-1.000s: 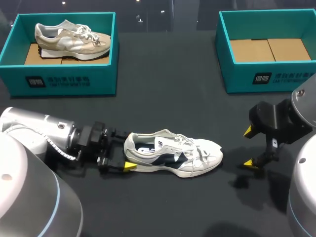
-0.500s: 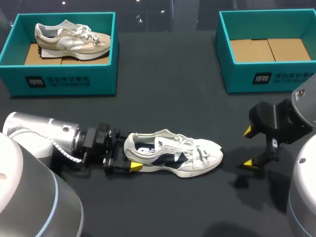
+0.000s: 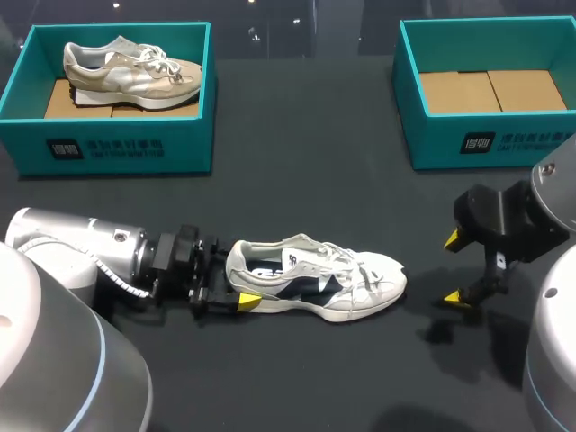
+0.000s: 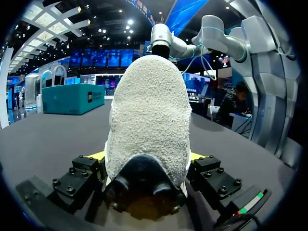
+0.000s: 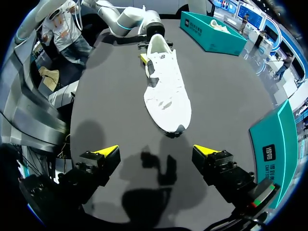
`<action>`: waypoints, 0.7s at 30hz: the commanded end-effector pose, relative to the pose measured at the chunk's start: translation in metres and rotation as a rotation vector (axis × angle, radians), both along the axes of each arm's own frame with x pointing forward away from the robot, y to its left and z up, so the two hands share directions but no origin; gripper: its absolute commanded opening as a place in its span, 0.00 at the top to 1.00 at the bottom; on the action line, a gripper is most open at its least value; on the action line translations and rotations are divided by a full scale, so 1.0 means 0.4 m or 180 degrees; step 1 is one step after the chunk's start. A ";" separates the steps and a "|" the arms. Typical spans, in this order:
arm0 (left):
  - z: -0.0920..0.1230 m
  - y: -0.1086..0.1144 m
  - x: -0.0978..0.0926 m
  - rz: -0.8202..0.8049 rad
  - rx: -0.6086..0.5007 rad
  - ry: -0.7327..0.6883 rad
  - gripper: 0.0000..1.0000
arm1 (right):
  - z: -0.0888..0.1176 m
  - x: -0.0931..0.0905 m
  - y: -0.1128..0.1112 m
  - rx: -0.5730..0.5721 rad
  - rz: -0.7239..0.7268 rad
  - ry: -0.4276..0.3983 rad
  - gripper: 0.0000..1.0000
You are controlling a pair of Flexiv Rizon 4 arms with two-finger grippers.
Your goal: Take the shoe out of the shoebox, open the shoe tongue, remove and reinsert the insole, then place the shoe into the shoebox
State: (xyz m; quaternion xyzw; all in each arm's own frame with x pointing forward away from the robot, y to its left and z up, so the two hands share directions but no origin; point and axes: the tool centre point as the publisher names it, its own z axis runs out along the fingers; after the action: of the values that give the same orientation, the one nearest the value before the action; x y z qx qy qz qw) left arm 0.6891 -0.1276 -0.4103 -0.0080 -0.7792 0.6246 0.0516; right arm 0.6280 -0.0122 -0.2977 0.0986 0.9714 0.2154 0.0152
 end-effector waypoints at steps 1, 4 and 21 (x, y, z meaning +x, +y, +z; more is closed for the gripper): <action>-0.002 0.001 0.002 0.0009 0.0002 -0.0003 1.00 | 0.002 -0.006 -0.001 -0.0004 -0.0006 -0.0009 0.00; -0.002 0.001 0.002 0.0009 0.0002 -0.0003 1.00 | 0.002 -0.006 -0.001 -0.0004 -0.0006 -0.0009 0.00; -0.001 -0.013 0.003 -0.0102 0.0007 -0.0008 1.00 | 0.002 -0.006 -0.001 -0.0004 -0.0006 -0.0009 0.00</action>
State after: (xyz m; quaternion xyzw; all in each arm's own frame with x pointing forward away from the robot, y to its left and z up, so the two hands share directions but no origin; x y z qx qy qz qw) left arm 0.6881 -0.1298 -0.4099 -0.0184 -0.7794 0.6237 0.0574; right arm 0.6280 -0.0122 -0.2977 0.0986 0.9714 0.2154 0.0152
